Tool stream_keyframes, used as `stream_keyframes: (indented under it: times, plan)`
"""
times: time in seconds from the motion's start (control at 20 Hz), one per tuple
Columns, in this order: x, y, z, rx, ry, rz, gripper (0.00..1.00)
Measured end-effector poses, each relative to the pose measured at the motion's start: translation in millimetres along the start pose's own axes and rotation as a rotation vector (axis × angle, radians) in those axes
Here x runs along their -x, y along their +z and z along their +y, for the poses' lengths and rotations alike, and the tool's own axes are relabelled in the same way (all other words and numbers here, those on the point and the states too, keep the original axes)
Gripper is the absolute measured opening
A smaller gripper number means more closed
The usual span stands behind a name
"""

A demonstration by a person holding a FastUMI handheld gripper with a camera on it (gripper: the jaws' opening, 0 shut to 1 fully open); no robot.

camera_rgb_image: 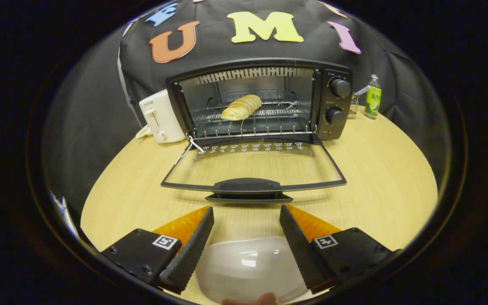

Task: Open the toaster oven, put the food inside, and close the toaster oven door.

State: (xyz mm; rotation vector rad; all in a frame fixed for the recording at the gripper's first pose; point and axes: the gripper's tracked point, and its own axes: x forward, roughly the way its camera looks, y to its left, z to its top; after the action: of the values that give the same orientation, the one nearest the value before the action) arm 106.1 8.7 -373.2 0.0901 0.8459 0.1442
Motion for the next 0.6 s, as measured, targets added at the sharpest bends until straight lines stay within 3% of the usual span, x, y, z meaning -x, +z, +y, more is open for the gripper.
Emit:
stream_keyframes:
  times: [0.6]
  plan:
    - [-1.5,23.2,-3.4,0.017,-0.054,-0.026,1.00]
